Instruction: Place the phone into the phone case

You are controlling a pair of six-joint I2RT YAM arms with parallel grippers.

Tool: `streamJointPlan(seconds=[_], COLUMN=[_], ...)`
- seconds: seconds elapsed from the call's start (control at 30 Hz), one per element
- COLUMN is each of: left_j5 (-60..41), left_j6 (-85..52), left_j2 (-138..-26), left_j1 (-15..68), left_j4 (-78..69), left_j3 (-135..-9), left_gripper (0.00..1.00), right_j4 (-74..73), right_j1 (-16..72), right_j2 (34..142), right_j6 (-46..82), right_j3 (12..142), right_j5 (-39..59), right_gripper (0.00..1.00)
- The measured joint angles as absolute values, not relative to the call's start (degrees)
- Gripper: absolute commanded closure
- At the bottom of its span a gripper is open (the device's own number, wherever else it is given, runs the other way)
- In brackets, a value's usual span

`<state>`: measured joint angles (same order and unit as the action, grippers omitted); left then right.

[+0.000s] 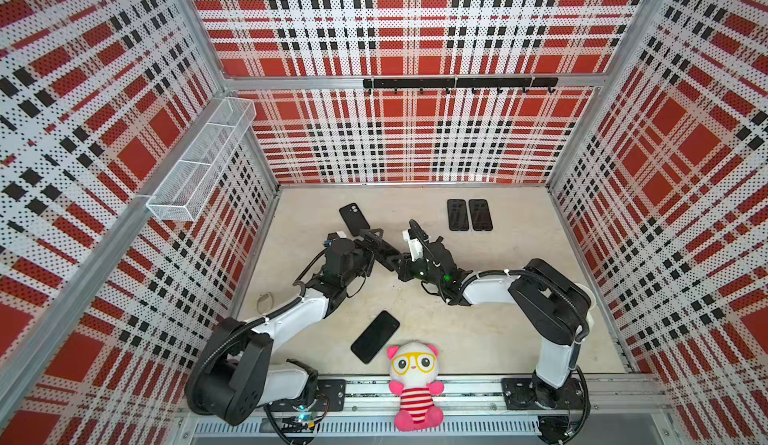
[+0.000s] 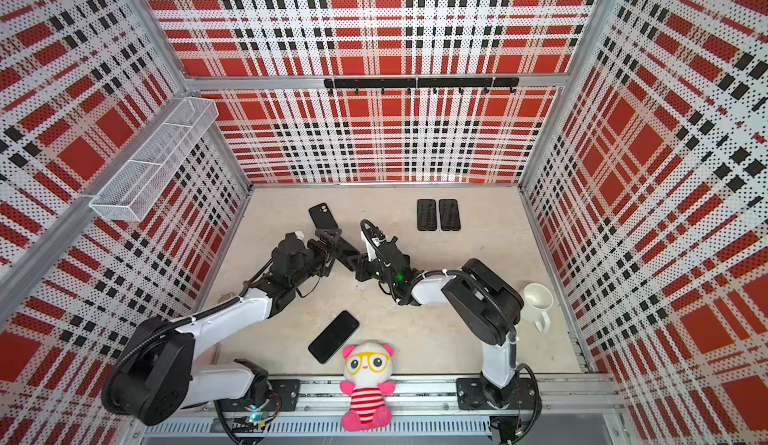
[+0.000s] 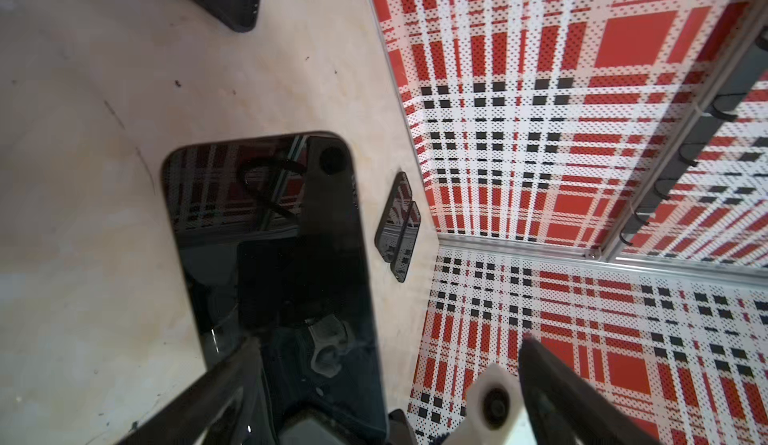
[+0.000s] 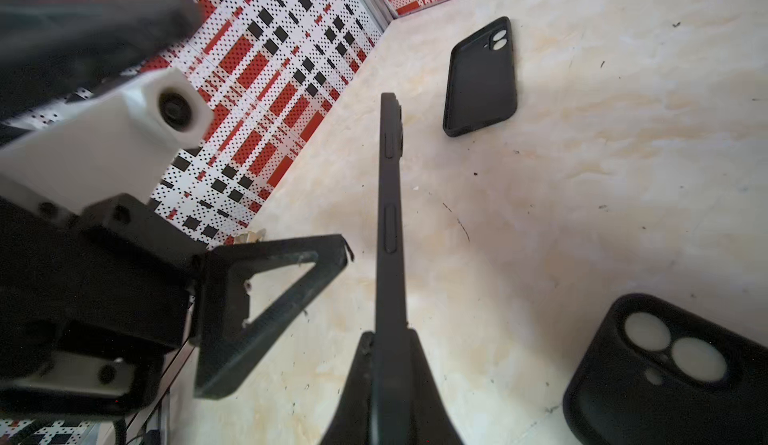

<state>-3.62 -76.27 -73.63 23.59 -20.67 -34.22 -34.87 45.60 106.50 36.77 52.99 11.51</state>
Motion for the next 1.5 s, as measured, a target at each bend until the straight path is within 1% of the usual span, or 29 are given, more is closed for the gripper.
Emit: streamJointPlan(seconds=[0.17, 0.27, 0.33, 0.47, 0.63, 0.73, 0.9, 1.0, 1.1, 1.27, 1.4, 1.5], left_j5=[-3.8, -3.1, -2.7, -2.8, -4.0, -4.3, -6.1, -7.0, -7.4, -7.2, -8.0, -10.4], left_j6=[-64.8, -56.2, -50.7, -41.5, -32.8, -28.8, -22.1, -19.0, -16.3, -13.0, -11.3, -10.2], left_j2=[-72.5, -73.1, -74.8, -80.8, -90.2, -96.1, -105.4, -109.9, -113.2, -117.0, -117.9, -117.7], left_j1=[20.9, 19.3, 18.7, 18.3, 19.2, 20.8, 23.0, 23.5, 23.9, 25.3, 26.4, 26.3], left_j4=[-12.2, -5.5, -1.7, 4.1, 10.4, 14.1, 19.8, 23.1, 25.5, 29.4, 31.7, 32.0], left_j3=[-41.5, -48.4, -53.5, -62.7, -71.4, -76.4, -84.8, -89.6, -92.2, -91.9, -89.1, -86.0], left_gripper=[0.02, 0.00, 0.02, 0.07, 0.15, 0.17, 0.23, 0.27, 0.29, 0.35, 0.35, 0.33], right_j4=[-27.9, -21.9, -16.1, -1.7, 19.0, 29.0, 43.2, 49.4, 53.0, 55.7, 56.8, 57.6], right_j1=[42.9, 39.1, 36.1, 30.5, 24.5, 20.6, 15.3, 14.9, 14.2, 12.7, 12.2, 12.0], right_j2=[101.2, 96.5, 92.7, 88.1, 87.0, 86.4, 86.3, 86.5, 86.8, 90.7, 96.9, 102.1], right_j6=[36.6, 35.7, 34.5, 30.9, 23.9, 20.2, 14.7, 11.4, 8.7, 6.2, 4.6, 3.2], right_j3=[53.2, 53.2, 53.3, 56.5, 63.9, 65.9, 70.3, 74.3, 76.8, 78.4, 80.7, 82.8], right_j5=[13.7, 14.7, 15.2, 18.1, 21.7, 24.7, 26.8, 27.8, 29.5, 31.7, 34.9, 38.0], right_gripper=[0.97, 0.98, 1.00, 1.00, 1.00, 1.00, 1.00, 1.00, 1.00, 1.00, 1.00, 1.00])
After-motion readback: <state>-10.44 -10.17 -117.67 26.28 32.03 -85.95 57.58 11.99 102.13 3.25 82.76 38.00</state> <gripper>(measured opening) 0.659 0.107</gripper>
